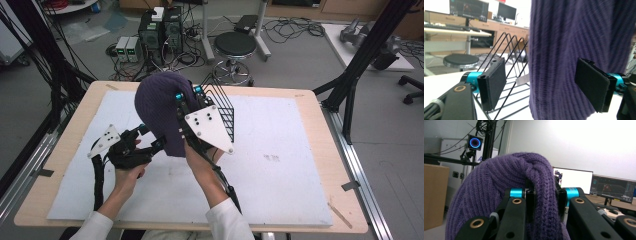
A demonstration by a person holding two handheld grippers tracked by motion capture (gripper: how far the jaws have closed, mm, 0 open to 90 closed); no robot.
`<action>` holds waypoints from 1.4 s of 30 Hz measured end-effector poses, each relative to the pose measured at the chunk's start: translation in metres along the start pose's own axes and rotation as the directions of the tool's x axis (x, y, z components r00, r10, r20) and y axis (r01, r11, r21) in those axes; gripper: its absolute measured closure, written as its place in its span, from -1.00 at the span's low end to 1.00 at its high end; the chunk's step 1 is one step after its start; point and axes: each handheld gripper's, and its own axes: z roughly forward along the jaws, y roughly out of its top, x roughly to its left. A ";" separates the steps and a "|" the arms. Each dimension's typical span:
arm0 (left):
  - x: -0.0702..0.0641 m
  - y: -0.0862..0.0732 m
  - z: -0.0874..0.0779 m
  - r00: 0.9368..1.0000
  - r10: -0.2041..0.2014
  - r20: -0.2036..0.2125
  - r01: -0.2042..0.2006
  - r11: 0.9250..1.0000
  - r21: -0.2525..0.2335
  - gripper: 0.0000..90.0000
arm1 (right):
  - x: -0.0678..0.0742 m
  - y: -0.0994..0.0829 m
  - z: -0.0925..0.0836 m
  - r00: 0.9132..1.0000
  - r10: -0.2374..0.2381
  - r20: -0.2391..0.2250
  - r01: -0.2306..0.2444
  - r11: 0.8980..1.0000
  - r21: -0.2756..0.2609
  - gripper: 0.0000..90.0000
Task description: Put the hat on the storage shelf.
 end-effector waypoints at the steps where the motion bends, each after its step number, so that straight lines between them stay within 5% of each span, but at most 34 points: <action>1: 0.001 -0.001 0.001 1.000 -0.005 -0.004 0.005 1.000 0.012 -0.39 | 0.001 0.000 0.000 1.000 0.001 -0.002 -0.001 1.000 0.001 0.74; 6: -0.001 -0.005 0.005 0.997 0.039 -0.069 -0.038 0.999 0.021 0.49 | 0.003 -0.002 0.000 1.000 0.003 0.000 -0.003 1.000 0.001 0.74; 9: -0.006 -0.006 0.008 0.988 0.071 -0.140 -0.068 0.997 0.030 0.77 | 0.002 -0.005 0.000 1.000 0.001 0.009 -0.001 1.000 0.004 0.73; 12: -0.007 -0.007 0.009 0.984 0.062 -0.166 -0.059 0.998 0.024 0.79 | 0.000 -0.007 -0.001 1.000 0.006 0.016 -0.006 1.000 0.006 0.73; 14: -0.007 -0.007 0.009 0.976 0.049 -0.211 -0.048 0.999 0.007 0.81 | -0.005 -0.009 -0.002 1.000 0.012 0.018 -0.012 1.000 0.008 0.73; 17: -0.001 -0.006 0.010 0.977 -0.012 -0.213 0.004 0.999 -0.036 0.83 | -0.010 -0.010 -0.004 1.000 -0.004 0.017 0.004 1.000 0.014 0.73; 24: -0.003 0.002 0.014 0.972 0.068 -0.224 -0.074 0.997 -0.019 0.83 | -0.029 -0.010 -0.009 0.999 -0.022 0.031 0.021 1.000 0.020 0.72; 30: -0.003 0.015 0.022 0.977 0.082 -0.198 -0.088 0.996 -0.025 0.83 | -0.047 -0.010 -0.009 0.998 -0.066 0.017 0.066 0.998 -0.004 0.72; 42: 0.003 0.057 0.055 0.955 0.186 -0.230 -0.196 0.980 -0.019 0.83 | -0.094 -0.002 0.014 0.982 -0.184 0.028 0.184 0.983 0.006 0.71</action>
